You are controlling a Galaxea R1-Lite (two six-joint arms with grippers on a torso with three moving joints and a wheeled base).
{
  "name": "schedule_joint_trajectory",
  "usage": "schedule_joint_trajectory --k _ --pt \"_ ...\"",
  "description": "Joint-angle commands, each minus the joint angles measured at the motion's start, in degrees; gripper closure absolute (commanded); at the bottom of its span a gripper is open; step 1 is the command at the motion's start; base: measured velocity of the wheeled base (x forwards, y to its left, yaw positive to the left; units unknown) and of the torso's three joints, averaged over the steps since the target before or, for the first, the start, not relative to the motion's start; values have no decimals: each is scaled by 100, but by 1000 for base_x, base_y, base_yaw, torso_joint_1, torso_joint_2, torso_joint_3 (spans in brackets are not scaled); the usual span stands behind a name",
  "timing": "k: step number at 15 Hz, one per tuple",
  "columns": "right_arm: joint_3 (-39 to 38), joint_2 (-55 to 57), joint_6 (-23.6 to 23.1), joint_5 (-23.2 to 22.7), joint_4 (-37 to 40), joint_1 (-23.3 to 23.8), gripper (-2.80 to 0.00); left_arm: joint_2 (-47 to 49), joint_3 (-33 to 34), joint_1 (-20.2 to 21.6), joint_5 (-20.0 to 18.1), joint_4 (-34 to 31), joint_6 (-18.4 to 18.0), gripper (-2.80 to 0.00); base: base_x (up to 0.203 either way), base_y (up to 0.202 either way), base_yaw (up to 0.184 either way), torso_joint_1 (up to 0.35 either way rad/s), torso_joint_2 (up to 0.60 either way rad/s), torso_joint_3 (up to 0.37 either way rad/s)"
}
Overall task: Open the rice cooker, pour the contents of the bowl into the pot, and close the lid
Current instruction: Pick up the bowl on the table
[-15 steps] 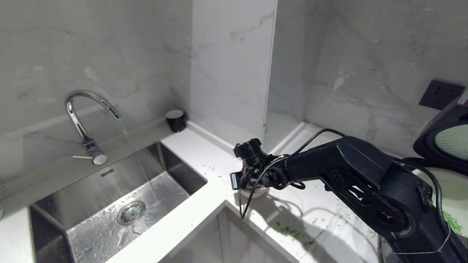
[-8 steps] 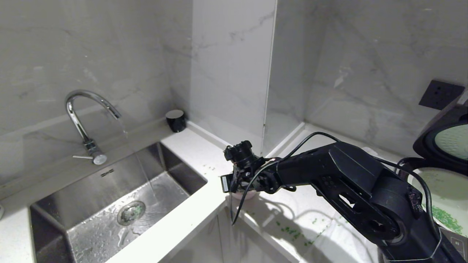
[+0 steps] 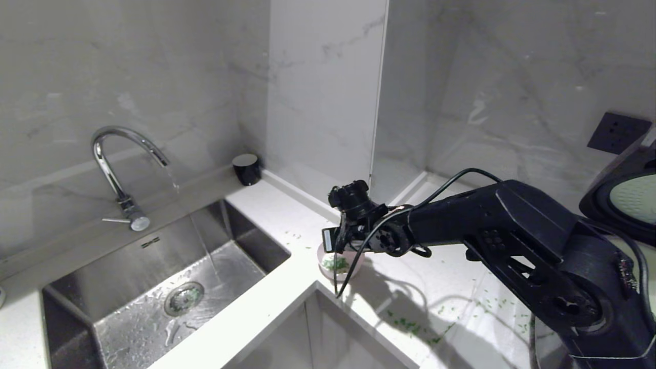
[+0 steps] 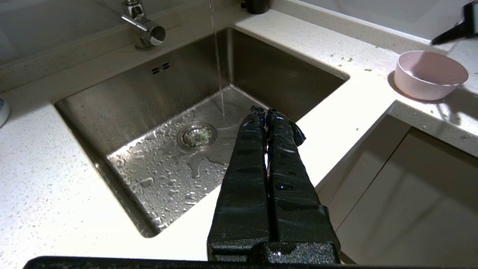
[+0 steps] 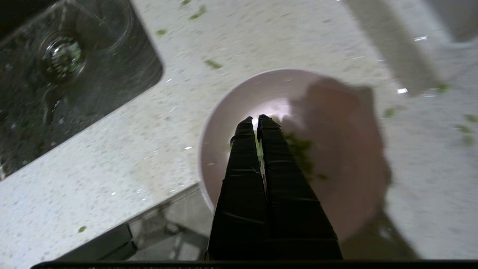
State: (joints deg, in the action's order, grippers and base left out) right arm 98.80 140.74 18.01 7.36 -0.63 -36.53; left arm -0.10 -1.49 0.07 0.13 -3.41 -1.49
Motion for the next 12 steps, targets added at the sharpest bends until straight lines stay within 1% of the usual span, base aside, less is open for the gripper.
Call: schedule_joint_trajectory --k 1,3,6,8,11,12 --pt "-457 -761 4 182 -25 171 0 1 -1 1 4 7 8 0 0 0 0 0 0 0" --pt "-1265 -1585 -4 236 -136 219 0 0 0 1 4 7 8 0 0 0 0 0 0 0" --pt "-2508 -2935 -21 268 -560 233 0 1 -1 1 4 7 8 0 0 0 0 0 0 0" --pt "-3276 -3860 -24 355 -689 234 0 1 -1 1 4 7 8 0 0 0 0 0 0 0" --pt "-4192 -5365 -58 589 -754 244 0 1 -1 1 4 7 8 0 0 0 0 0 0 0" --pt "-4431 -5927 -149 669 -748 253 0 -8 -1 0 4 7 8 0 0 0 0 0 0 0"
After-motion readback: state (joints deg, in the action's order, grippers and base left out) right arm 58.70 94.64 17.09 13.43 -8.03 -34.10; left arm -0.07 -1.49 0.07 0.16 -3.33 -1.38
